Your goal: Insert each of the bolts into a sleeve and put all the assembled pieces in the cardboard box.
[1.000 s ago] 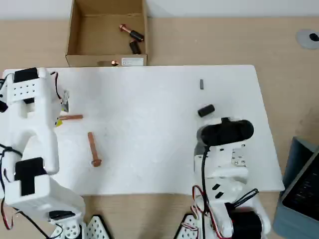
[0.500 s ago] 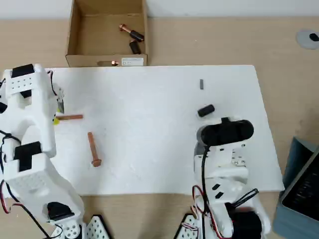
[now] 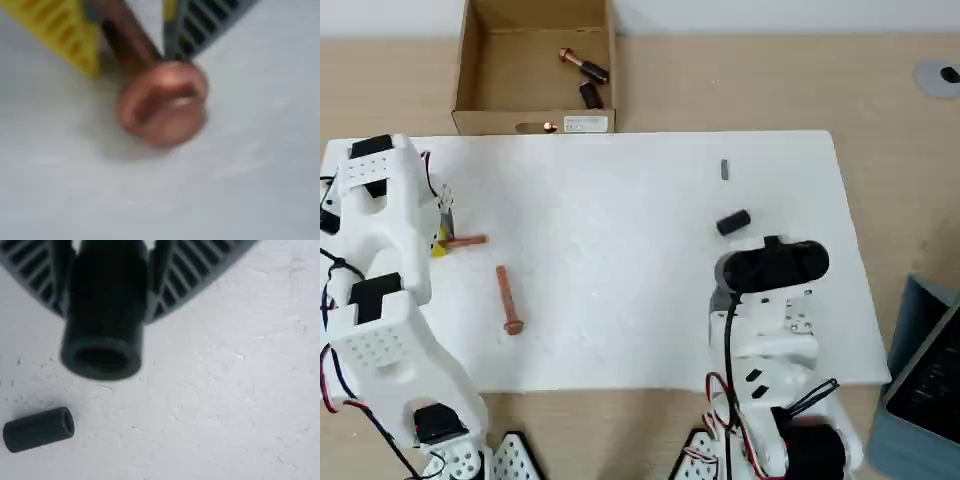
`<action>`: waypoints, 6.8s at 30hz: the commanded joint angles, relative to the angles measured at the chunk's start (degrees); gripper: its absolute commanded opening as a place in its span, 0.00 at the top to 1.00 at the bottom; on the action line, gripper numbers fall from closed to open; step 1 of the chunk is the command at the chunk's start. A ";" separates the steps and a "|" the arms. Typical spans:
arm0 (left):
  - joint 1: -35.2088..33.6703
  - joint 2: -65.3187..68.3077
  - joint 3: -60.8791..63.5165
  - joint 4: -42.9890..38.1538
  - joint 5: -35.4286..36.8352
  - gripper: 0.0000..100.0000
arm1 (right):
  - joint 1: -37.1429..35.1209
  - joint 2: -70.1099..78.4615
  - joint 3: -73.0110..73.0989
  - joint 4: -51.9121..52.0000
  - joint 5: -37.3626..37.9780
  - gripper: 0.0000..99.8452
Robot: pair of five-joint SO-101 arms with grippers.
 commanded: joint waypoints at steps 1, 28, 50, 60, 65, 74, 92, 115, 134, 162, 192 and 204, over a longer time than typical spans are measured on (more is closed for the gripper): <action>-2.55 2.42 -0.44 -2.37 0.00 0.99 | -0.57 -2.07 -1.54 -1.23 -0.26 0.99; 1.49 -10.59 -37.54 22.33 -18.02 1.00 | -0.31 -2.07 -8.48 2.99 -0.18 0.99; 23.56 -69.58 13.63 13.36 -23.56 1.00 | -0.40 -2.07 -5.41 2.81 -0.18 0.99; 23.65 -94.11 42.81 -4.57 -25.76 1.00 | -1.27 -2.07 0.66 -5.19 1.67 0.99; 26.90 -101.58 49.58 -9.67 -25.58 1.00 | -6.73 -2.07 4.88 -10.29 3.60 0.99; 34.81 -110.90 58.02 -22.15 -25.41 1.00 | -20.88 -2.07 11.47 -18.29 3.60 0.99; 45.98 -118.90 63.91 -25.58 -21.54 1.00 | -35.38 -2.07 12.00 -23.91 3.69 0.99; 49.23 -119.34 67.08 -25.58 -19.16 1.00 | -38.64 -2.07 12.09 -26.46 6.86 0.99; 56.18 -119.34 72.00 -25.14 -29.45 1.00 | -38.64 -2.07 12.09 -26.37 6.86 0.99; 55.56 -118.99 71.03 -25.23 -30.24 0.82 | -38.46 -2.07 12.44 -26.37 6.86 0.99; 32.35 -119.34 74.37 -25.23 -40.18 1.00 | -19.74 -1.54 11.82 -26.02 3.34 0.99; 27.96 -119.43 91.08 -25.49 -42.46 1.00 | -18.24 5.58 -0.92 -21.45 2.20 0.99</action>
